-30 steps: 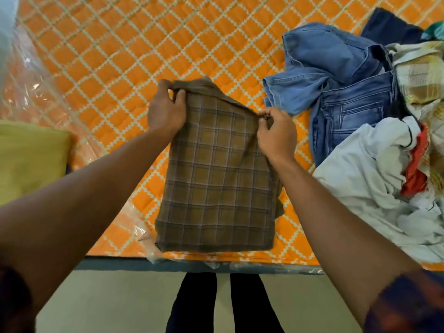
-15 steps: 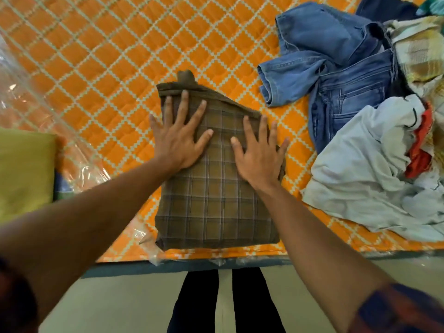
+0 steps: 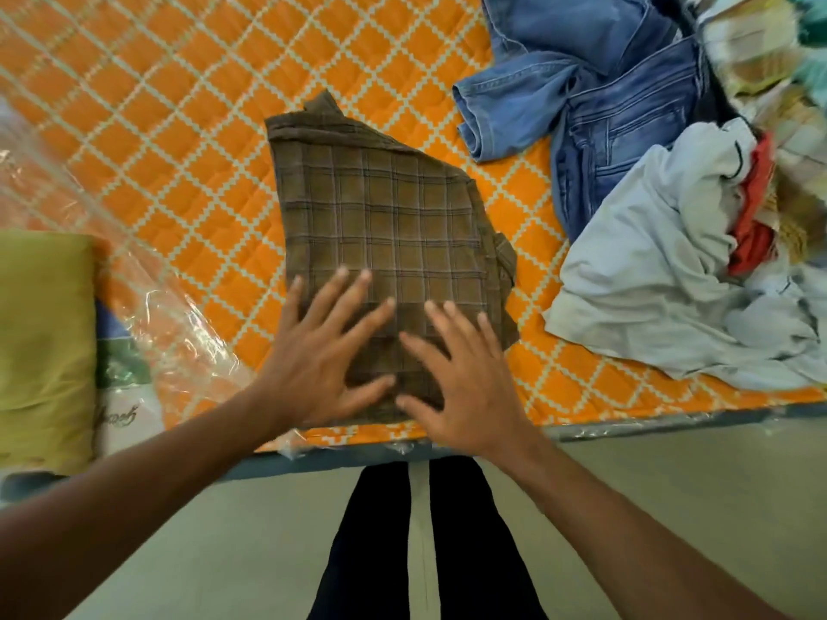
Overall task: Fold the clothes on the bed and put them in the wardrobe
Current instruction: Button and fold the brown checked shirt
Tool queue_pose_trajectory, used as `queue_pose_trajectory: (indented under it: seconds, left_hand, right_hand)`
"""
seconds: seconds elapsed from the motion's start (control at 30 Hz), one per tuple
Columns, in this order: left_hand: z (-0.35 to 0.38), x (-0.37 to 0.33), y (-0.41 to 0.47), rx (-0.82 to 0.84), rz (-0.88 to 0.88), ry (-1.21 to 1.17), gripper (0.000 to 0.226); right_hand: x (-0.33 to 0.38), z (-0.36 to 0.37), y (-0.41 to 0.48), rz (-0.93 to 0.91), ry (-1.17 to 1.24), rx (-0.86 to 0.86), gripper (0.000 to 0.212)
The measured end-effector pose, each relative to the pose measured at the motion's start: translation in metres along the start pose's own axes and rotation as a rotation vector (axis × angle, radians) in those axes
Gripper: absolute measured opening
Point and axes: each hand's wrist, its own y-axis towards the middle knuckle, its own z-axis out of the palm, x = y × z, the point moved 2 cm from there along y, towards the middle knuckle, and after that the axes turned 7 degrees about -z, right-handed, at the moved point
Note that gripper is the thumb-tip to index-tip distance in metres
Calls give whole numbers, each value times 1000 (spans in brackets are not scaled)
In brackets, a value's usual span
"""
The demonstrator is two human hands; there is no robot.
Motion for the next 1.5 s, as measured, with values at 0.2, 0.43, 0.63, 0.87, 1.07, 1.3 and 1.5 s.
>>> queue_pose_trajectory:
  seconds: [0.2,0.43,0.63,0.87,1.07,1.3,1.5]
  left_hand:
    - [27,8,-49,239,-3,115,89]
    - [-37,14,0,434,-254,-296,43]
    - [-80,45,25,519,-619,-988,24]
    - [-65,81,108,-5,-641,-639,20]
    - [-45,64,109,-305,-600,-184,38]
    - [-21,1,80,-129,-291,49,63]
    - [32,27,69,35,-488,-38,83]
  right_hand:
    - [-14,23,-47,76,-178,238,94]
    - [-20,-47,21,96,28,426,14]
    - [-30,-109,61,222,563,705,8]
    - [-101,-96,134,493,736,263,14]
    - [-107,-73,133,458,236,222,34]
    - [12,-51,101,189,-35,-196,54]
    - [-66,27,67,646,-57,-60,71]
